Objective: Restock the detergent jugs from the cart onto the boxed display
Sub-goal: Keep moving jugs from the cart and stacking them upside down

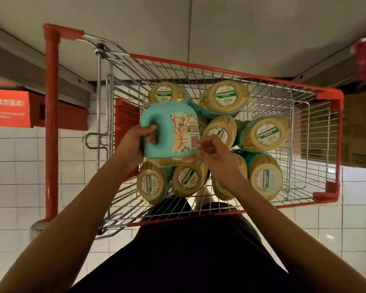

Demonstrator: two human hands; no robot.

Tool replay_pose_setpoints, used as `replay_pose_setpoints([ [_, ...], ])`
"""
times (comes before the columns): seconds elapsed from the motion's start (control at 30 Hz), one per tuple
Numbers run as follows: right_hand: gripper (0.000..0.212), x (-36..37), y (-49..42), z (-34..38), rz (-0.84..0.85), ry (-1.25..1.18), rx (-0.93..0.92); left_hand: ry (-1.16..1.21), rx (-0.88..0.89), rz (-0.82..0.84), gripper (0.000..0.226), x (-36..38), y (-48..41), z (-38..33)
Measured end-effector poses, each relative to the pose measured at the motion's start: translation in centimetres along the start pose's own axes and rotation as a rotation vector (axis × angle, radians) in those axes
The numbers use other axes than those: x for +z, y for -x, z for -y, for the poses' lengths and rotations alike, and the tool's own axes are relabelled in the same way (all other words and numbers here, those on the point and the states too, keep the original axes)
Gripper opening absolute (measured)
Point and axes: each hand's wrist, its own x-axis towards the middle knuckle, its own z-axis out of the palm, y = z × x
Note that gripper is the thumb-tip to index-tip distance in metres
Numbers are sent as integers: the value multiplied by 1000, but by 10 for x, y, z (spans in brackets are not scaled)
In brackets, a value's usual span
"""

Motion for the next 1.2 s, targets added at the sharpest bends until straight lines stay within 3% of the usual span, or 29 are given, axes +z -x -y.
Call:
replay_pose_setpoints([
  [0.07, 35, 0, -1, -5, 2, 29, -60, 181, -98, 23, 34, -2, 7, 6],
  [0.23, 84, -23, 13, -22, 137, 35, -184, 429, -228, -15, 26, 2, 29, 36],
  [0.37, 123, -32, 34, -42, 172, 401, -435, 565, -334, 30, 35, 22, 50, 59],
  [0.5, 119, -37, 52, -51, 10, 700, -713, 563, -449, 65, 43, 55, 56, 71],
  [0.6, 110, -53, 55, -48, -7, 831, -728, 504, -479, 152, 53, 73, 48, 66],
  [0.67, 105, -64, 52, -45, -49, 872, -685, 451, -476, 198, 37, 86, 37, 60],
  [0.83, 116, -96, 47, -37, -216, 789, -453, 174, -415, 316, 60, 107, -4, 47],
  [0.93, 127, -117, 50, -38, -360, 669, -276, -54, -312, 162, 38, 121, -29, 48],
  [1.0, 128, -128, 52, -39, -445, 640, -193, -348, -134, 21, 17, 130, -47, 59],
  [1.03, 128, -134, 53, -39, -476, 633, -150, -545, -37, -14, 19, 134, -56, 65],
  [1.1, 129, -143, 51, -38, -515, 653, -81, -869, 78, -20, 53, 143, -70, 80],
  [1.2, 129, -150, 48, -36, -525, 716, -20, -1013, 102, 5, 99, 161, -82, 98],
])
